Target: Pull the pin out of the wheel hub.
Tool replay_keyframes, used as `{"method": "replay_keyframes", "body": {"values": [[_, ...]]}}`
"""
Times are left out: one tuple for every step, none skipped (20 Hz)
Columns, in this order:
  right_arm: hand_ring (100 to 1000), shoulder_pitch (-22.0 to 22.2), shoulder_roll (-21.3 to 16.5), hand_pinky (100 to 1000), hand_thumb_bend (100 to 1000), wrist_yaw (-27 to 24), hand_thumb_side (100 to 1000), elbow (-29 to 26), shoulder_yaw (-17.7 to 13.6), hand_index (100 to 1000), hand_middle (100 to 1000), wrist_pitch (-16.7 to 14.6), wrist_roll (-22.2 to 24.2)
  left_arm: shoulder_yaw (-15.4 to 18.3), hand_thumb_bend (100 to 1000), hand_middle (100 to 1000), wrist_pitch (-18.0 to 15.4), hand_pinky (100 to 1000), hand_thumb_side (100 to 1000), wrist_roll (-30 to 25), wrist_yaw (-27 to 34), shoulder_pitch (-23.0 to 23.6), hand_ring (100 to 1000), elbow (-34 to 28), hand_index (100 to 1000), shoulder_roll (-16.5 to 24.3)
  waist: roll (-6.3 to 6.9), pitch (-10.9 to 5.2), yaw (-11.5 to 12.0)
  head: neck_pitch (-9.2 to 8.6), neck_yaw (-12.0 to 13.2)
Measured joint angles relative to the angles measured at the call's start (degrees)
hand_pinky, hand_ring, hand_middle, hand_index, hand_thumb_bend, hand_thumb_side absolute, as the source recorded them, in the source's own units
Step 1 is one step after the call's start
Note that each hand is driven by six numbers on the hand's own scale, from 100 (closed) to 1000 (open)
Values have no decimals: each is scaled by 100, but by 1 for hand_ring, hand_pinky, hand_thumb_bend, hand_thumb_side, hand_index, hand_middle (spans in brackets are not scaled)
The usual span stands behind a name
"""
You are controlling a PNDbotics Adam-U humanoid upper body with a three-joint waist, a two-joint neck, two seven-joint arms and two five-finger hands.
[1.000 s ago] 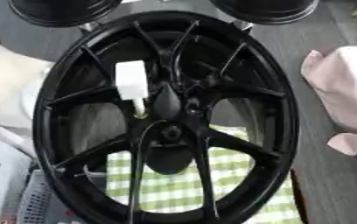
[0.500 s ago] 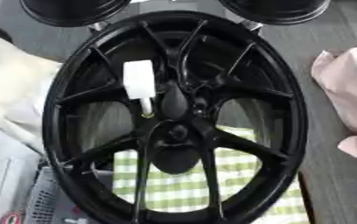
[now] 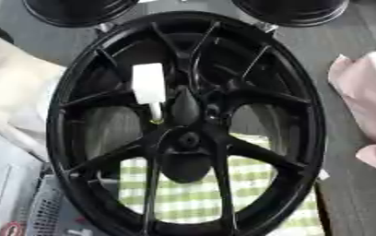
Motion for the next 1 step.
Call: {"method": "replay_keyframes", "body": {"values": [[603,-91,59,870,599,-54,266,-112,156,687,570,91,-100,-14,708,583,3,654,497,-7,0,-17,735,0,713,0,-1,0,14,-1,-3]]}}
